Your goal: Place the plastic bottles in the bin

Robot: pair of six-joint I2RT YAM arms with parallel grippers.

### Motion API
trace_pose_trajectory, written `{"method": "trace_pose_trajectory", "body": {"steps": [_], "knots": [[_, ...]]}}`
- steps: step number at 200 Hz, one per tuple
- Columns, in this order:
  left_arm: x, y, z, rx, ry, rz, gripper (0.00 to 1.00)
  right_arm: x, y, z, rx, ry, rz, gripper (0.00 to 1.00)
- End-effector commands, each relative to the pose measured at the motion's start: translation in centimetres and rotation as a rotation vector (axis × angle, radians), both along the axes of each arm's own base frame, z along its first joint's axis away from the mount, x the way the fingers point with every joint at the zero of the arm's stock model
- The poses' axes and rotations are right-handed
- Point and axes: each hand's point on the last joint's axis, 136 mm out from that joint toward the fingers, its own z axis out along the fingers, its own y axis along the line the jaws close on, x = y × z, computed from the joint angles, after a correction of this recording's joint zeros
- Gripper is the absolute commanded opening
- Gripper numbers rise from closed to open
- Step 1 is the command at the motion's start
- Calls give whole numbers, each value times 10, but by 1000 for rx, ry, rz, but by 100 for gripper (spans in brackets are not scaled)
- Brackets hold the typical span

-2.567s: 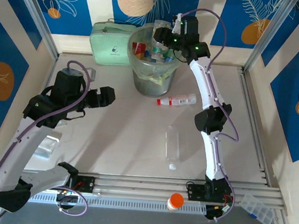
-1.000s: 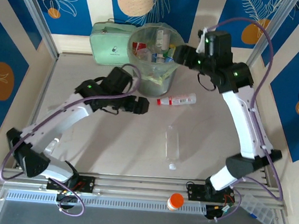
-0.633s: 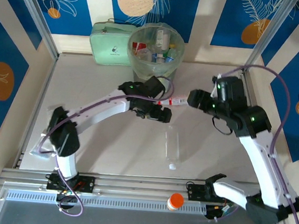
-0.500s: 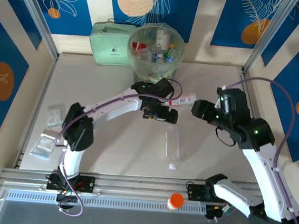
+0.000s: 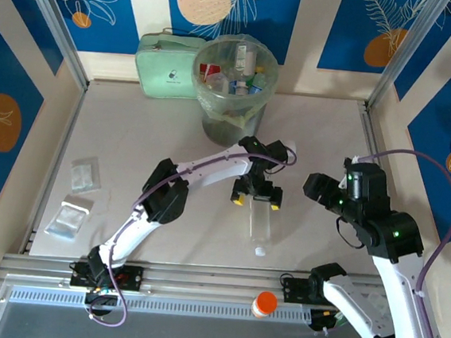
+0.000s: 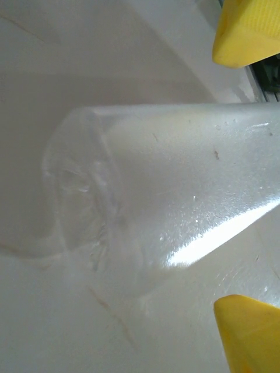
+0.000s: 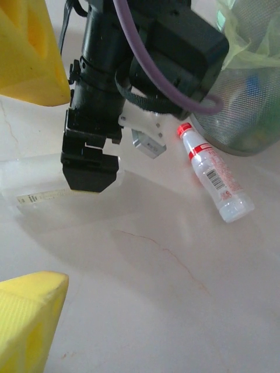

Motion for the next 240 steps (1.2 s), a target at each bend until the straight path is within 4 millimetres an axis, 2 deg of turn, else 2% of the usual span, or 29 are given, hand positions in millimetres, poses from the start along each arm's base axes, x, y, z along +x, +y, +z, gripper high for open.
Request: {"method": "trace_pose_trajectory", "body": {"steps": [1,12,50,96,145,160,178,216,240], "knots": [[-10,5,-7,68,57,52,99,-8,1,-9,-16,22,24,75],[-10,5,-11,84,53,66,99,-9,1,-11,-25,22,34,75],[-8,5,-26,123,40,89,87,-12,3,-15,-69,8,73,75],[1,12,-28,165,1,76,73,-8,9,-11,-83,-8,110,75],[4,17,-15,139,-36,16,57,0,16,17,-78,-48,128,75],[5,15,-2,99,-62,-24,54,4,17,26,-81,-62,130,75],[8,12,26,33,-129,-82,54,9,17,34,-86,-70,122,75],[19,14,107,-144,-337,-200,54,18,16,54,-85,-98,98,75],[34,28,158,-248,-454,-191,54,24,17,63,-70,-105,81,74]]}}
